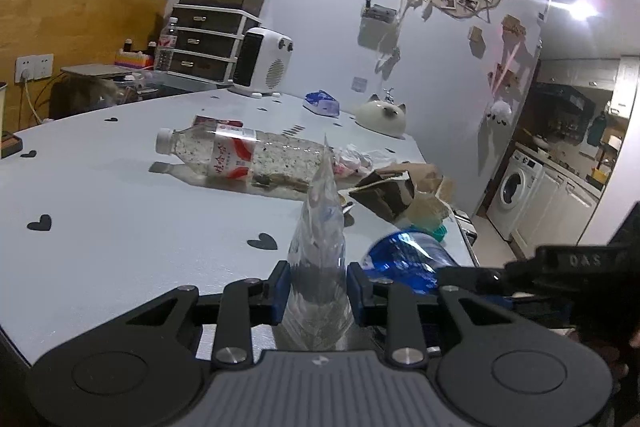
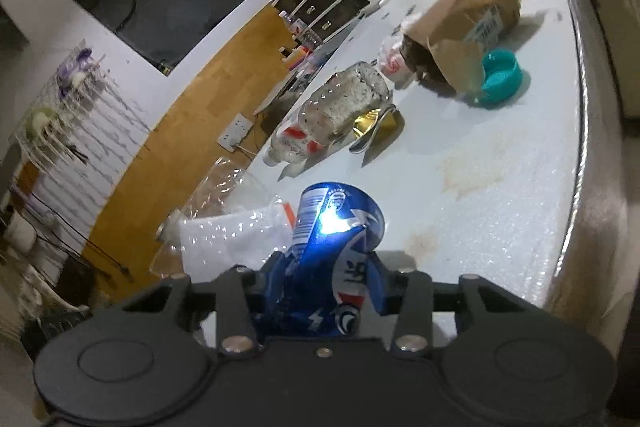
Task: Collect trash
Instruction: 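Lift the bag and can and carry both tools over the wastebasket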
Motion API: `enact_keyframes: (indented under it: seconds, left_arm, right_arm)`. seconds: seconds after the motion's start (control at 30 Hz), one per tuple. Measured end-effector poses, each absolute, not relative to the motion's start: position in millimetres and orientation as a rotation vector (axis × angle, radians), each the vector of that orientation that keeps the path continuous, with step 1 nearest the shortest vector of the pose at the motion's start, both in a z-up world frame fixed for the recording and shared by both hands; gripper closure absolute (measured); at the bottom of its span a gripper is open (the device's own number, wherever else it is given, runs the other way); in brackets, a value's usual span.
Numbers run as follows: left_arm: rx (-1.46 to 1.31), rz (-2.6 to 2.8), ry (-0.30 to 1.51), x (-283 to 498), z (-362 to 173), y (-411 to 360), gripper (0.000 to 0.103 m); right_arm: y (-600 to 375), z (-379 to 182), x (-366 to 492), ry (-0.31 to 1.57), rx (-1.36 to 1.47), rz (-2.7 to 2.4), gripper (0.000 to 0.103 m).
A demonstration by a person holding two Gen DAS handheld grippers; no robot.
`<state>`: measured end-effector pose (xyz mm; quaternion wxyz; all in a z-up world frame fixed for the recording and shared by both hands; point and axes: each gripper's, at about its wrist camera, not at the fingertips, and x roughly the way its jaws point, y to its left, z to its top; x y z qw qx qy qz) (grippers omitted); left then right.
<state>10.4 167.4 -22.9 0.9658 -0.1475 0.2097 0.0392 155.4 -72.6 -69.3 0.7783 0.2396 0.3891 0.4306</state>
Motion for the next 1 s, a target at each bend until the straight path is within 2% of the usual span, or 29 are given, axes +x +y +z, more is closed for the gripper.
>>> enact_keyframes:
  seconds: [0.33,0.7,0.83,1.0]
  left_arm:
    - [-0.206,0.037,0.408,6.9,-18.0,141.3,0.072]
    - [-0.136,-0.025,0.429,10.2,-25.9,124.2,0.072]
    - [-0.110,-0.034,0.428,11.1,-26.9,119.2,0.072]
    - [-0.120,-0.027,0.428,12.7,-27.0,122.0,0.072]
  right_arm:
    - [-74.6,-40.2,124.1,0.746,0.385,0.857,0.059]
    - [-68.2,-39.3,110.2,0.787,0.358,0.968,0.058]
    - [-69.9,-50.1,116.9,0.834,0.417,0.917,0.065]
    - [-80.3,-57.9,122.5,0.856,0.501,0.873,0.067]
